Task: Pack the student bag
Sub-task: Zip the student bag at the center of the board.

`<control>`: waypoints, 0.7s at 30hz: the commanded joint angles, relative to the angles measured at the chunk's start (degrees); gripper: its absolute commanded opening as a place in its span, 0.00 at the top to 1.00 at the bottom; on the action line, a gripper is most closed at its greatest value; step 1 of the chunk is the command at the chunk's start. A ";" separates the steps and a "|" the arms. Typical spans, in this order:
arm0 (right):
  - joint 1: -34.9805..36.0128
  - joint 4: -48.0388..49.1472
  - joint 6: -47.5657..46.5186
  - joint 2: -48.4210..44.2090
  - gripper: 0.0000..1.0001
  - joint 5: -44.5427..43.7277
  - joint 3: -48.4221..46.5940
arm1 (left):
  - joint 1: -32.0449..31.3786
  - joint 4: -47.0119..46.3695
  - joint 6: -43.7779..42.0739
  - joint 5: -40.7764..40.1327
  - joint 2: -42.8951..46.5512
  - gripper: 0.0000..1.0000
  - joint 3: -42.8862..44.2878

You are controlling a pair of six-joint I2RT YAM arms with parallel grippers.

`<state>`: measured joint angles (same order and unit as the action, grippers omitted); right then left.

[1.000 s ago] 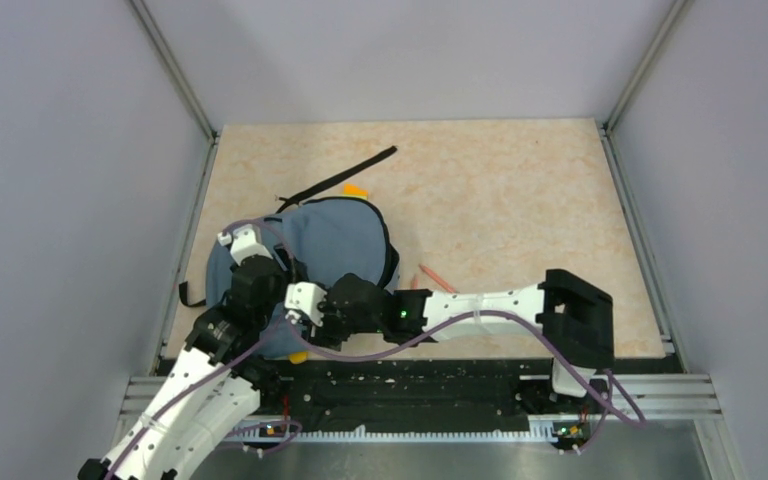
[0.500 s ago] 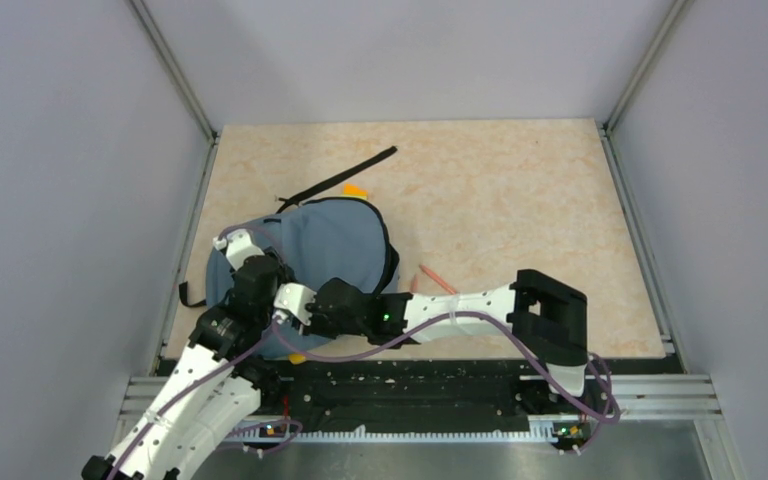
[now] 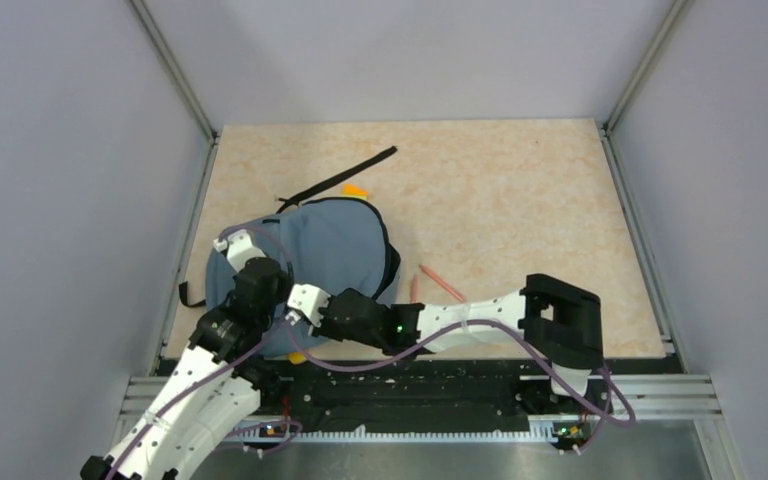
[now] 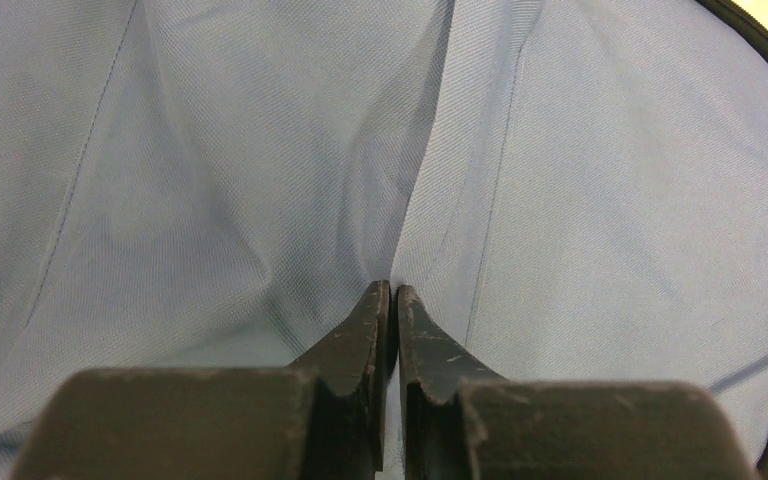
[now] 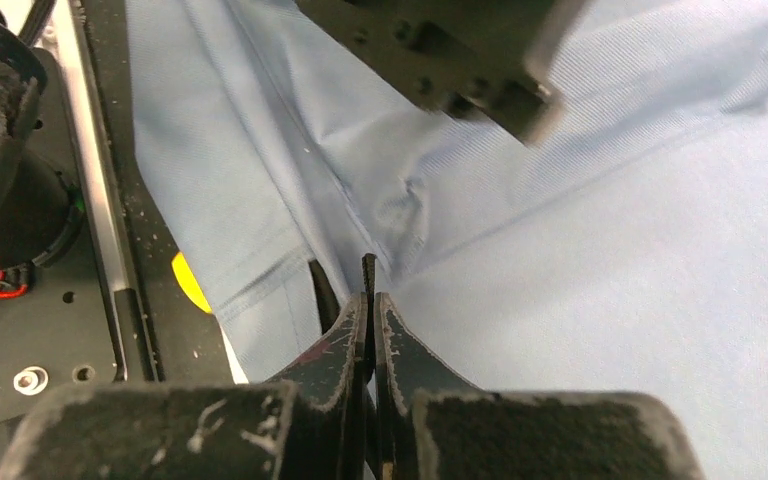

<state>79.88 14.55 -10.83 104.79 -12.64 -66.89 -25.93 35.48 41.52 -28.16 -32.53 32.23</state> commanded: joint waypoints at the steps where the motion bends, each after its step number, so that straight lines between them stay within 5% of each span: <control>1: 0.43 5.11 3.68 -6.30 1.00 -4.78 3.46 | -0.07 -2.19 0.10 -1.56 -0.56 0.92 0.19; 5: 0.39 5.12 6.91 -8.46 1.00 -7.71 6.30 | 0.40 -3.04 -1.18 -2.02 -1.11 1.00 0.43; 21: -0.76 9.71 16.25 -18.99 1.00 -24.03 18.93 | 5.45 -2.54 -4.90 -3.48 -0.38 1.00 2.21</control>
<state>79.85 21.34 2.90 89.17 -31.64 -49.17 -22.09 34.26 38.89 -27.88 -33.63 32.25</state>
